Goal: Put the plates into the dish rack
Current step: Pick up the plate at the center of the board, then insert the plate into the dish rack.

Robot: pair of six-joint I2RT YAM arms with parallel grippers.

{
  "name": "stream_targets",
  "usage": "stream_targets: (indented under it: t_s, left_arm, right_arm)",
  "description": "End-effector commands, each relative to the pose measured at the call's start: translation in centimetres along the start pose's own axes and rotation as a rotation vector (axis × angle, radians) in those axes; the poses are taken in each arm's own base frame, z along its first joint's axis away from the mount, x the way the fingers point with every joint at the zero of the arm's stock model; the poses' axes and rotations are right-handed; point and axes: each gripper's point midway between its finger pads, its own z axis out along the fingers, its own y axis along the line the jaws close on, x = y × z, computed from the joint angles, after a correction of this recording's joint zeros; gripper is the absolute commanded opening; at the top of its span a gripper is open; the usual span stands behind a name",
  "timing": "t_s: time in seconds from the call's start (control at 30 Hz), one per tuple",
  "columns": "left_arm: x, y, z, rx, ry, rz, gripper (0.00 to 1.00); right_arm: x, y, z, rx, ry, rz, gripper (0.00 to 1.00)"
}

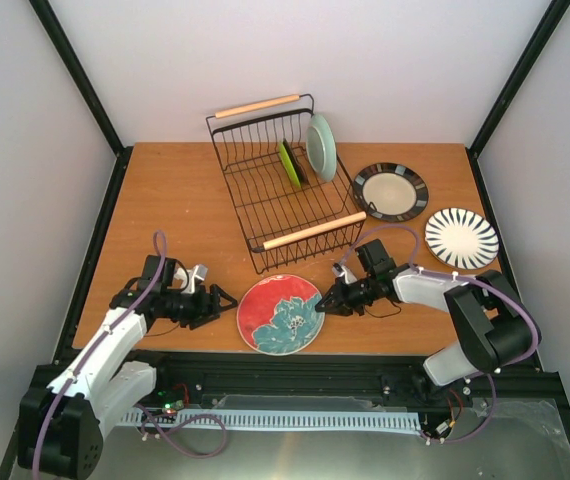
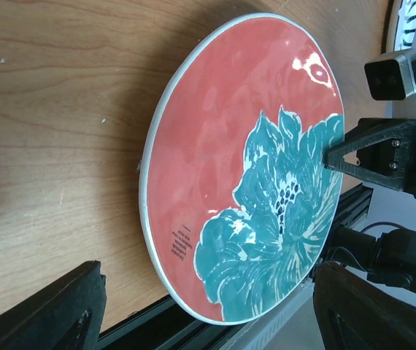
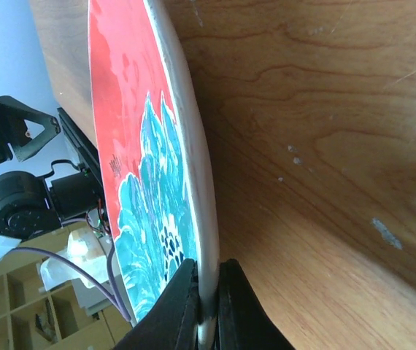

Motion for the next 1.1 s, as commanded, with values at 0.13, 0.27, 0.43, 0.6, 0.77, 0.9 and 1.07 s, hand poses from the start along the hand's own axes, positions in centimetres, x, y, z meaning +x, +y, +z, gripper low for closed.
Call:
stream_targets:
  t_s: [0.13,0.27,0.43,0.6,0.77,0.9,1.07]
  left_arm:
    - [-0.4,-0.4,0.0,0.018,-0.021,0.006,0.79]
    - [-0.6,-0.8,-0.2,0.025,-0.032,0.011,0.79]
    - [-1.0,-1.7,-0.6,0.053,-0.052,0.017,0.79]
    - [-0.7,-1.6,-0.5,0.056,-0.043,0.008,0.77]
    - [-0.4,-1.4,-0.5,0.052,-0.038,-0.001,0.76]
    - [0.0,-1.3,-0.8,0.038,-0.032,0.003,0.76]
    - [0.3,-1.1,-1.0,0.017,-0.028,0.007,0.76]
  right_arm:
    - [0.1,5.1,-1.3,-0.163,0.017,-0.115,0.03]
    - [0.3,5.8,-1.5,-0.187,0.023,-0.145,0.03]
    - [0.4,6.9,-1.5,-0.219,0.034,-0.163,0.03]
    - [0.5,8.0,-1.5,-0.247,0.045,-0.172,0.03]
    - [0.6,9.2,-0.9,-0.259,0.060,-0.190,0.03]
    - [0.5,10.3,-0.6,-0.265,0.065,-0.206,0.03]
    - [0.2,11.4,-1.0,-0.272,0.054,-0.225,0.03]
